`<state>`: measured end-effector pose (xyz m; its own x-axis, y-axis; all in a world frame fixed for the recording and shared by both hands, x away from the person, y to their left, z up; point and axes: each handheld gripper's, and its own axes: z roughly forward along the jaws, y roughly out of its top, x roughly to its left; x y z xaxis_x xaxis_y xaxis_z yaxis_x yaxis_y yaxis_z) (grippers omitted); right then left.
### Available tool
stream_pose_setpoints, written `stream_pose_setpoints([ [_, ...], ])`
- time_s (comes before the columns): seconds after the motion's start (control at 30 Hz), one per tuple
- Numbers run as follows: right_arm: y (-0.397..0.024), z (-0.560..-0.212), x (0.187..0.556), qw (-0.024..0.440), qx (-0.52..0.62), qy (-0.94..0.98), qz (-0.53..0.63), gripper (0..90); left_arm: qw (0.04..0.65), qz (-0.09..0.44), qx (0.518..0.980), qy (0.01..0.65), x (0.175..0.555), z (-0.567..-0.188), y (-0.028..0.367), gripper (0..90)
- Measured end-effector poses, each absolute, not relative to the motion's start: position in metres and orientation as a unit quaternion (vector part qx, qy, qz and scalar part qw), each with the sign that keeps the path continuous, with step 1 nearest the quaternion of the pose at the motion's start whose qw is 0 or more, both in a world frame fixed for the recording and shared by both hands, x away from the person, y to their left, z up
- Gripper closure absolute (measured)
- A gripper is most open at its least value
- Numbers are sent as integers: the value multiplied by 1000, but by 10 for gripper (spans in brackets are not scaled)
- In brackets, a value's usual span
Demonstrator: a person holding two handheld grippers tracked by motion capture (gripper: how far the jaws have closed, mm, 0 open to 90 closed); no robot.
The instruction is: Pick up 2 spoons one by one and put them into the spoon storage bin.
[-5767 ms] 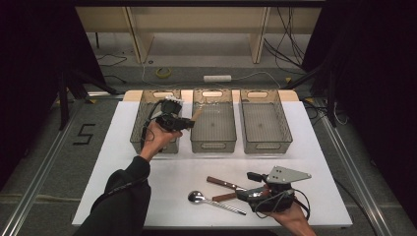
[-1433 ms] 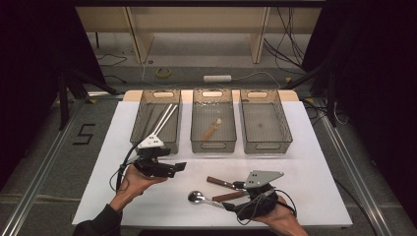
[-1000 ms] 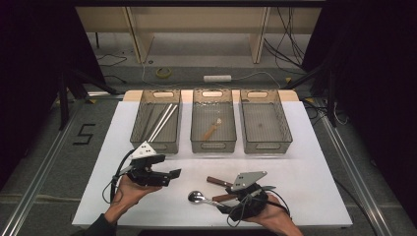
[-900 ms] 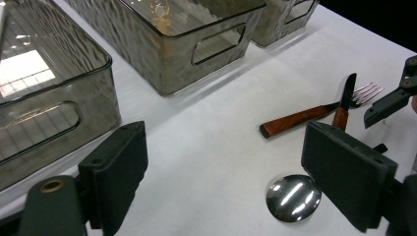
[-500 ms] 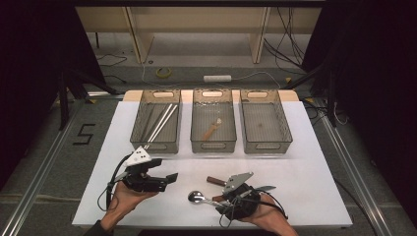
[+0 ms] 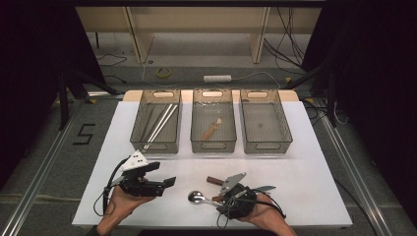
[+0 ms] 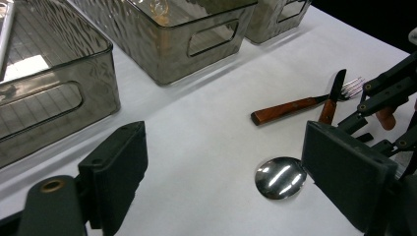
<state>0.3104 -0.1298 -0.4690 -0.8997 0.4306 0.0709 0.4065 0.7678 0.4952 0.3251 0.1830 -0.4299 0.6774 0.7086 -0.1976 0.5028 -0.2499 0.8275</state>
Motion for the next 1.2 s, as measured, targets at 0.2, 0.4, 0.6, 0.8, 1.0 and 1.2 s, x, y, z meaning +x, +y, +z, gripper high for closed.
stream_pose_setpoints([
  [0.2, -128, -471, 312, 21, 215, 943, 252, 686, 474, 110, 784, 385, 325, -431, 182, 171],
  [0.4, -128, -471, 312, 20, 217, 943, 251, 706, 471, 113, 786, 383, 325, -431, 181, 171],
  [0.6, -125, -471, 312, 27, 211, 946, 246, 733, 471, 112, 786, 383, 325, -431, 180, 171],
  [0.8, -122, -470, 312, 36, 205, 949, 238, 765, 472, 112, 787, 381, 324, -431, 179, 171],
  [1.0, -119, -469, 312, 37, 204, 951, 230, 816, 471, 112, 787, 381, 324, -431, 179, 171],
  [1.2, -117, -468, 312, 35, 198, 954, 223, 841, 470, 113, 789, 380, 324, -431, 179, 172],
])
